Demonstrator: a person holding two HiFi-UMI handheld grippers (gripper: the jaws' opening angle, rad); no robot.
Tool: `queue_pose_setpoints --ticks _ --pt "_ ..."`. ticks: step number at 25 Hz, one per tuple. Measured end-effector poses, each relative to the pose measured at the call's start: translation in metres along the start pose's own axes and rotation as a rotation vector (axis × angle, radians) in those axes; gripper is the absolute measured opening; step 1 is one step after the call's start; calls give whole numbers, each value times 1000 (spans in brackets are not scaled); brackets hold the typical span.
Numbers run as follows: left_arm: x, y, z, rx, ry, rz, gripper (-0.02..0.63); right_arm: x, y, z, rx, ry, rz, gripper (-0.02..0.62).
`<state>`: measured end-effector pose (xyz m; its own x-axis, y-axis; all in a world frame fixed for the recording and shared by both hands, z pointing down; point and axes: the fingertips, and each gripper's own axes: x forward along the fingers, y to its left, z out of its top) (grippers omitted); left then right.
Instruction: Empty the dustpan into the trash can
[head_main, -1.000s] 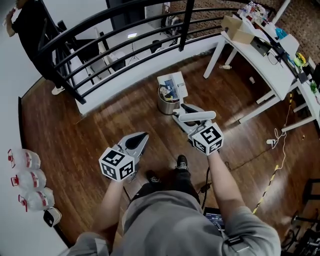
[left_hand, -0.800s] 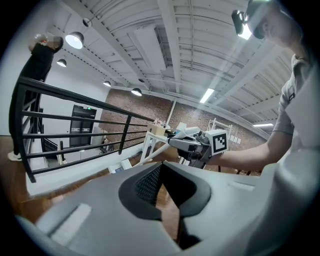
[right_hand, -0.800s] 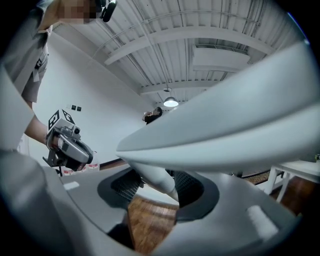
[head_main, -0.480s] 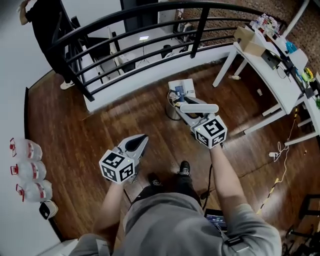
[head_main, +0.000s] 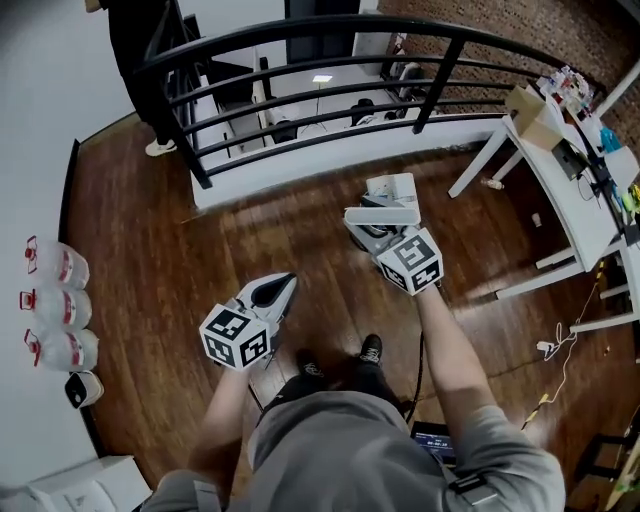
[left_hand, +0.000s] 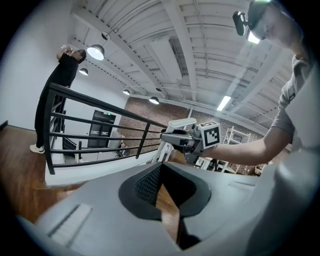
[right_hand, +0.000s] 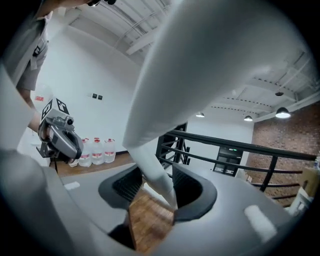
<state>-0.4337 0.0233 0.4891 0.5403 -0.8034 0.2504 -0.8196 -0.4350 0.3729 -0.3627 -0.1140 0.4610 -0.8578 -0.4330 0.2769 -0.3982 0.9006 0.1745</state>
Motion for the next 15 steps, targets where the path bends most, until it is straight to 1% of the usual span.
queue_pose_setpoints --ticks 7,11,15 --pt "-21 20 3 -24 -34 57 5 34 23 4 -47 26 78 173" --pt "-28 28 5 -30 -43 75 5 42 28 6 -45 25 94 172" --pt "-27 28 6 -28 -44 74 5 43 26 7 -32 15 96 172"
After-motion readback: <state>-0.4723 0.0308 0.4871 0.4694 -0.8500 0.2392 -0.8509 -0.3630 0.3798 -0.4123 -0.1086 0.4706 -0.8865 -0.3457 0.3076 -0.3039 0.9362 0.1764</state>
